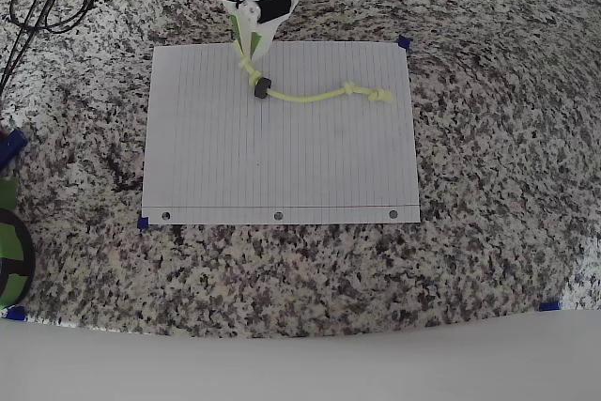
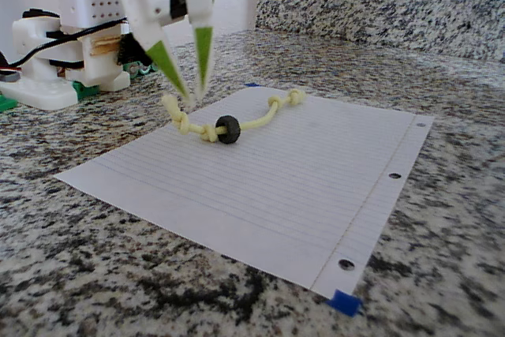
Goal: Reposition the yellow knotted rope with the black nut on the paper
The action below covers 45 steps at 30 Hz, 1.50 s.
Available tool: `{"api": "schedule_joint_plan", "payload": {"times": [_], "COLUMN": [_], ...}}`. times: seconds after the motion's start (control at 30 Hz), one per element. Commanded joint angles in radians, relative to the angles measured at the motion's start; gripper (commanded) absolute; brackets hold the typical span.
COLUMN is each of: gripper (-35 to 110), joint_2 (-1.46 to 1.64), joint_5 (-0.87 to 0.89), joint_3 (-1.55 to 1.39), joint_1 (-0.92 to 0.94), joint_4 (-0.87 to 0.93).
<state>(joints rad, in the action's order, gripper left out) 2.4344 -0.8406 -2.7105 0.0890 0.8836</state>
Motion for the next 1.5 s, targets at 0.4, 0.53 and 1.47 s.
{"api": "schedule_joint_plan", "payload": {"times": [0.4,0.53,1.47], "gripper": [0,0,0], "joint_2": [-0.123,-0.133,0.216], "joint_5": [-0.173,-0.173,-0.268], "joint_3": [0.080,0.080,0.023], "joint_1": [0.048,0.115,0.097], "joint_4": [0.109,-0.032,0.213]}}
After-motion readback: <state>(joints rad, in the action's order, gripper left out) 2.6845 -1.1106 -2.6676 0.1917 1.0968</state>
